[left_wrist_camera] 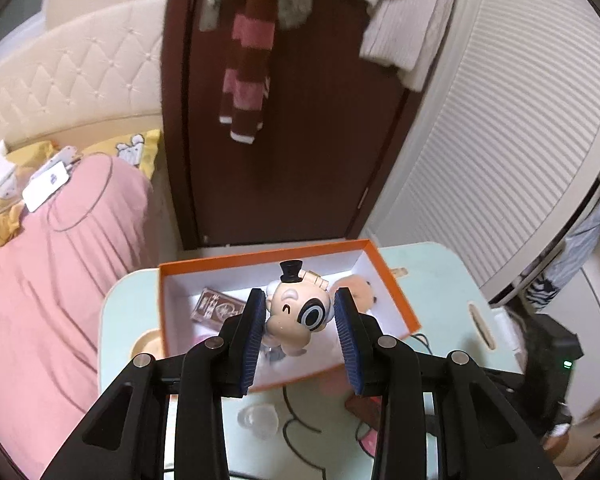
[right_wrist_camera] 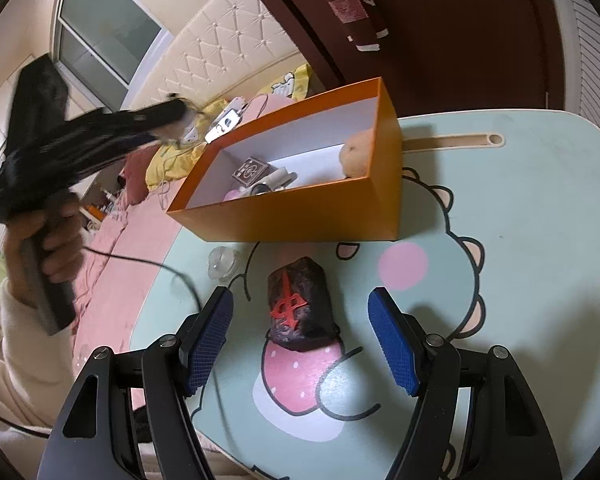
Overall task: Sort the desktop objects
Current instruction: 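Carry the figurine out and set it beside the clear cup, left tool, then reach the right tool into the box and grasp the white tube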
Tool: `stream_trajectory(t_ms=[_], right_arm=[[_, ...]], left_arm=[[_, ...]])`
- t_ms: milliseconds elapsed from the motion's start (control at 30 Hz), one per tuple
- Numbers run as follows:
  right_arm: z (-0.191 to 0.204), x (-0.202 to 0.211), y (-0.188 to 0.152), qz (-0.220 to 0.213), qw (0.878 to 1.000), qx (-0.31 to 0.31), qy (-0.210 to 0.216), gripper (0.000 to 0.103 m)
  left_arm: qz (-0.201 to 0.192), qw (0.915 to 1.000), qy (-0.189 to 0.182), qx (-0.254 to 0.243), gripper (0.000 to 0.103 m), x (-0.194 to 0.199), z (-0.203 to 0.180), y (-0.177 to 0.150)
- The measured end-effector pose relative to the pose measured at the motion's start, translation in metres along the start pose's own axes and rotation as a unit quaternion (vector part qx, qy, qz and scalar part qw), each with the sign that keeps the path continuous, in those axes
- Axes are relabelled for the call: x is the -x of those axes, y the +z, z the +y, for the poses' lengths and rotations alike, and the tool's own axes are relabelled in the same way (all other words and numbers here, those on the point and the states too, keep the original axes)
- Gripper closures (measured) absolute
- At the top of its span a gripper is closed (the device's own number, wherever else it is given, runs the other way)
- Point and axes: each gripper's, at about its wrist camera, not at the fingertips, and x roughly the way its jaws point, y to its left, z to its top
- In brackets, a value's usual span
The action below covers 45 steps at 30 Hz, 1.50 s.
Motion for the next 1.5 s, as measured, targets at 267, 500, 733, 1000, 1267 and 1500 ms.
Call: stream_trajectory(t_ms=[267,500,733,1000,1267,1500], right_arm=[[0.011,-0.006,-0.006,0.012,1.000,0.017,-0.003,0.032],[0.013,-0.012,-0.009,0.023,1.000,0.020,-0.003,0.032],[0.018,-0.016,-0.011,0.032,0.999,0.031,-0.007,0.032],[0.019,-0.014,-0.013,0.032,0.999,0.029,-0.018,0.032],[0.028,-0.011,-0.012,0.025,0.998,0.042,-0.032,0.032],[0.047,-0.008,0.006,0.025,0.997,0.072,-0.018,0.032]], left_arm=[[0.021,0.9991,0.016,0.034,0.069,0.000,0.017,-0.058],[0.054,0.9926,0.068,0.085,0.069,-0.030,0.041,-0.115],[0.060,0.9925,0.088,0.059,0.069,-0.046,0.033,-0.134],[0.020,0.9934,0.101,0.052,0.031,-0.049,0.027,-0.145],[-0.072,0.9895,0.121,0.032,0.004,-0.029,0.017,-0.153],[-0.032,0.9898,0.121,0.067,0.003,-0.042,0.028,-0.153]])
